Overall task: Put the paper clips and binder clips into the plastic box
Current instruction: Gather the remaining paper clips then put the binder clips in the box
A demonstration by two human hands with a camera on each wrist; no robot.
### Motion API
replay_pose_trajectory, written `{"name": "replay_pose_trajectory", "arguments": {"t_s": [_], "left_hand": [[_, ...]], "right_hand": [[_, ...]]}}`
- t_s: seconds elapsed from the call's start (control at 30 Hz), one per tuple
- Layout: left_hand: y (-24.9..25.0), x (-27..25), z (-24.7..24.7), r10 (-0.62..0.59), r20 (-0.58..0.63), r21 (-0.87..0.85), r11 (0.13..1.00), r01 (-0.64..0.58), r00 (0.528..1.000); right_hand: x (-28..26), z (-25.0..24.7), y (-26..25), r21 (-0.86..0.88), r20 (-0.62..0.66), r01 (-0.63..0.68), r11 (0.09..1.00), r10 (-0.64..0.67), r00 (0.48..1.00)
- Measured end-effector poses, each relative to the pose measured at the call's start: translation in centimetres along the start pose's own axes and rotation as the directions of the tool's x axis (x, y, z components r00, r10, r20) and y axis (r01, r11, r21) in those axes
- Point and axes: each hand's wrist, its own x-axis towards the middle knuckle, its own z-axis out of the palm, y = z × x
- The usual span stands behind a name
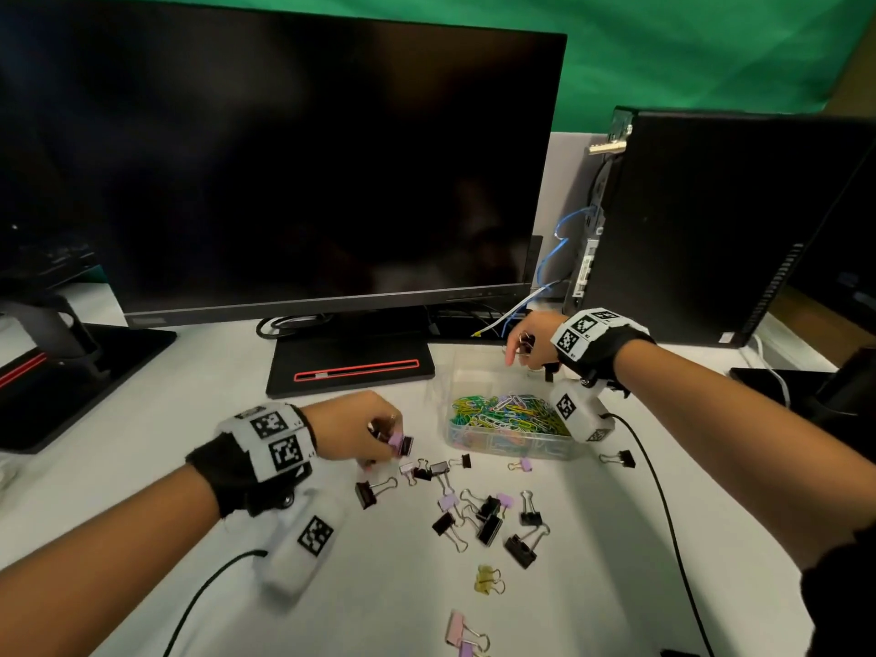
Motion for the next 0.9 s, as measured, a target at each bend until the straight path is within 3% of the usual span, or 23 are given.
{"name": "replay_pose_trajectory", "arguments": {"t_s": [0.1,0.3,0.4,0.53,0.63,0.73,0.9], "left_hand": [[0.6,1.4,-2.5,0.027,-0.082,-0.066,0.997,-0.033,0.996],[3.3,6.6,-5.2,0.075,-0.258,-0.18,0.976,-0.124,0.963],[5.1,9.9,-5.2,0.087,-0.257,-0.166,0.977,-0.133,0.963],[6.6,13.5,-4.3,0.034,-0.238,-0.136,0.988,-0.068,0.971],[7.2,14.7,-3.3,0.023,-0.171,-0.045,0.999,-0.031,0.985],[7.2,15.0,-2.6,0.047,-0.103,0.034,0.998,-0.043,0.994],[6.9,13.9,-2.5,0.047,-0.094,0.175,0.984,-0.03,0.994]], "right_hand": [[0.4,0.1,0.4,-0.005,0.048,0.045,0.999,-0.045,0.998],[0.2,0.3,1.5,0.109,-0.038,0.038,0.993,-0.034,0.999],[-0.3,0.3,2.2,0.13,-0.103,0.033,0.991,-0.02,0.994],[-1.7,0.2,3.0,-0.06,-0.186,-0.069,0.996,0.056,0.981],[-2.8,0.5,4.1,-0.117,-0.126,-0.201,0.972,0.187,0.974],[-3.1,1.7,5.0,0.088,0.044,-0.296,0.951,0.293,0.955],[-3.2,2.7,5.4,0.172,0.06,-0.245,0.954,0.238,0.969]]}}
